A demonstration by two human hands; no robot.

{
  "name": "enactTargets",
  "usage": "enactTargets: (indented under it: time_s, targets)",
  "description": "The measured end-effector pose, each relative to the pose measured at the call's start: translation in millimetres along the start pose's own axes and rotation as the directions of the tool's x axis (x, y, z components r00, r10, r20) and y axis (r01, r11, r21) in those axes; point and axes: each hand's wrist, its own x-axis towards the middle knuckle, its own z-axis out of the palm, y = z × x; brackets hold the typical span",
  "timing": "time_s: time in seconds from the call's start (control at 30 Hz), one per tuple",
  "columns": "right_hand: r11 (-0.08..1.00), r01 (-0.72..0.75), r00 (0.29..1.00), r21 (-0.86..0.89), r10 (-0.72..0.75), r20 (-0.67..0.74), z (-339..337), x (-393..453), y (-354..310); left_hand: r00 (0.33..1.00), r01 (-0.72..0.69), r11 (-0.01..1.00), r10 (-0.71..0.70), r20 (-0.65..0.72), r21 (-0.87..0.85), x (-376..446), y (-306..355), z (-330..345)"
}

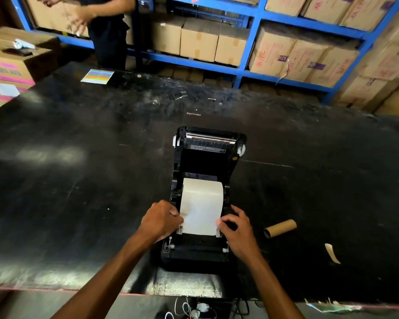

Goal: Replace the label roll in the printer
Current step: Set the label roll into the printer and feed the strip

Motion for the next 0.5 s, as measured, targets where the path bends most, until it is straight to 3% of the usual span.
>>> enactTargets:
  time_s: [0.13, 0.5]
  targets:
    - [0.997, -0.042, 0.998, -0.07, 0.045, 0.045, -0.5, 3.0, 1.6, 0.999, -0.039, 0.999, 0.039, -0.017, -0.001, 0.2, -2.4, 0.5]
    - [0.996, -0.094, 0.993, 0.006, 0.093, 0.067, 0.9, 7.4, -2.8, 0.998, -0.064, 0.998, 0.064, 0.004, -0.022, 5.9, -7.0, 0.8]
